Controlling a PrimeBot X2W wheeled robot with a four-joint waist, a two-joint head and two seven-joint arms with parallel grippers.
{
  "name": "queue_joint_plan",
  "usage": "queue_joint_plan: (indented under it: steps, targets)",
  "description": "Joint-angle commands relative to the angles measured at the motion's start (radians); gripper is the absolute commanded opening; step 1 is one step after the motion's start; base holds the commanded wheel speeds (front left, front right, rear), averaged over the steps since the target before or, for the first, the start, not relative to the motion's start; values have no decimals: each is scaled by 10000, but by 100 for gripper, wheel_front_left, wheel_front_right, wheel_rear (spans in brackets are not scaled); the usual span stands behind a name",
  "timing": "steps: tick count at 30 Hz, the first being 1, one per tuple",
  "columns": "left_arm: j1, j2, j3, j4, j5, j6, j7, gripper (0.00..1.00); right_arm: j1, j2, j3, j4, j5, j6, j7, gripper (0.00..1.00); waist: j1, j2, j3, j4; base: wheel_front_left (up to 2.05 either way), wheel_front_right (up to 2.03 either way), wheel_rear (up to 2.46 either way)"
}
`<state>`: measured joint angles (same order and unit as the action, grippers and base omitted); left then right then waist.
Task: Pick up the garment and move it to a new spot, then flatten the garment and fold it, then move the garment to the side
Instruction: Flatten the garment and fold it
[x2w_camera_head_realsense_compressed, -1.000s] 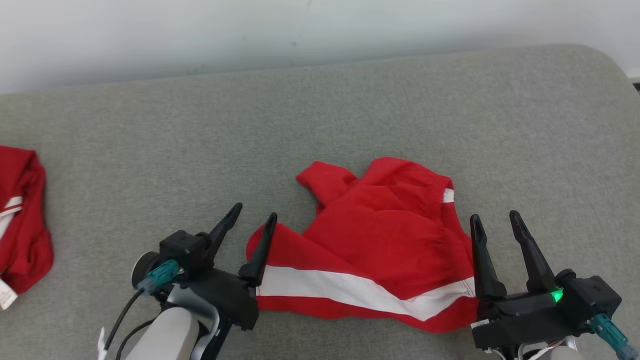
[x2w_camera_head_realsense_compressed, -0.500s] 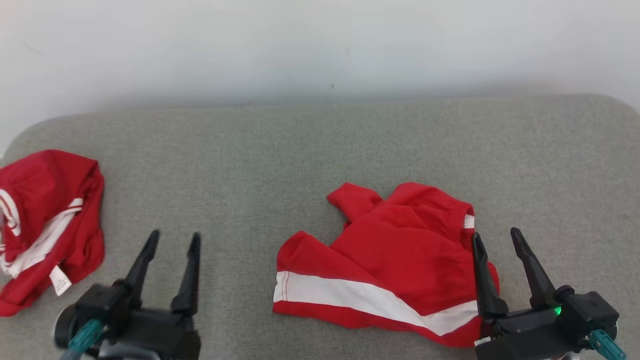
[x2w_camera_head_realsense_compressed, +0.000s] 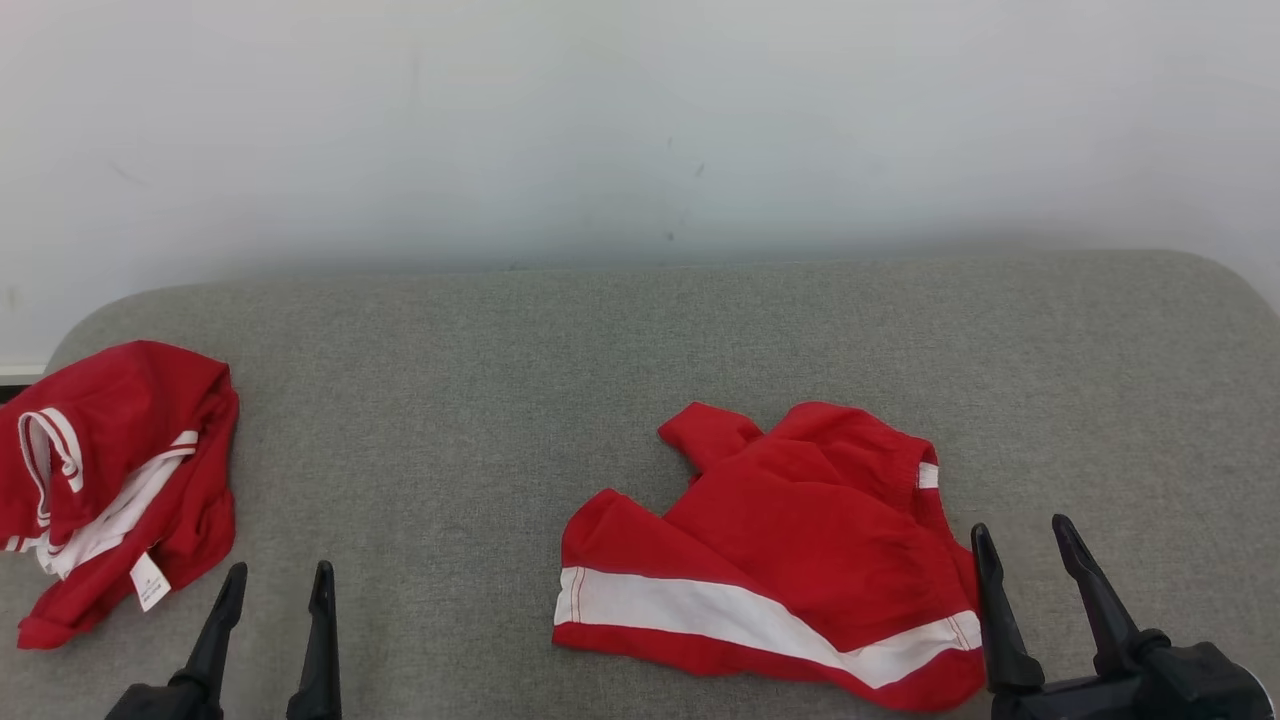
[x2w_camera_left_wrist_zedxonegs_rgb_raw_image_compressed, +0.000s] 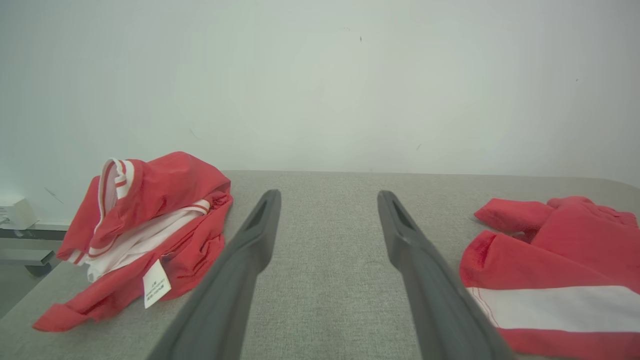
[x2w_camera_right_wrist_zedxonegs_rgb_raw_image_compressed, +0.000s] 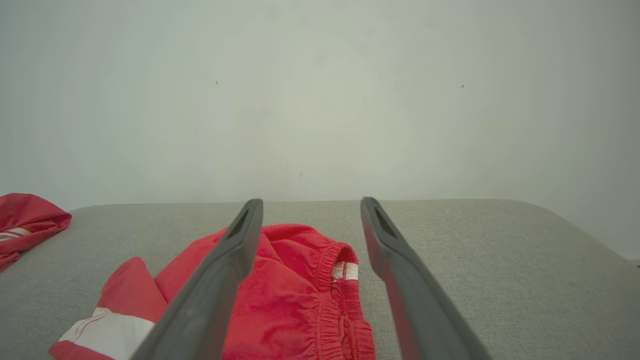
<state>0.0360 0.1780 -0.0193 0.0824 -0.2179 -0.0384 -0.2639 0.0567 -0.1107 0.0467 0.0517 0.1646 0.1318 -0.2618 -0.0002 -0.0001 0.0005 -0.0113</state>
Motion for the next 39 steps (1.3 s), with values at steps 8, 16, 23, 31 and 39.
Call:
queue_joint_plan:
  steps: [8,16,23,31,39]
  targets:
    - [284,-122,-27,67,216,-98,-5,100,226,68,-56,-64,-144,-23,-47,100,2,1,31,-139,0,0,0]
    - [-38,-259,-654,567,147,-507,-3,100,118,-163,47,416,26,-23,-32,100,2,1,131,-158,0,0,0]
    - [-981,-297,-2087,1838,74,-834,75,100,-289,-627,124,1336,293,-23,-29,100,2,1,589,-270,0,0,0]
    - [-2213,-419,-3276,3331,-464,-899,-1,100,-655,-1074,656,2008,575,-23,-29,100,2,1,1154,-493,0,0,0]
    - [-3270,-360,-4320,4537,-1245,-906,0,100,-813,-1366,1390,2469,1203,-24,-30,100,2,1,1491,-576,0,0,0]
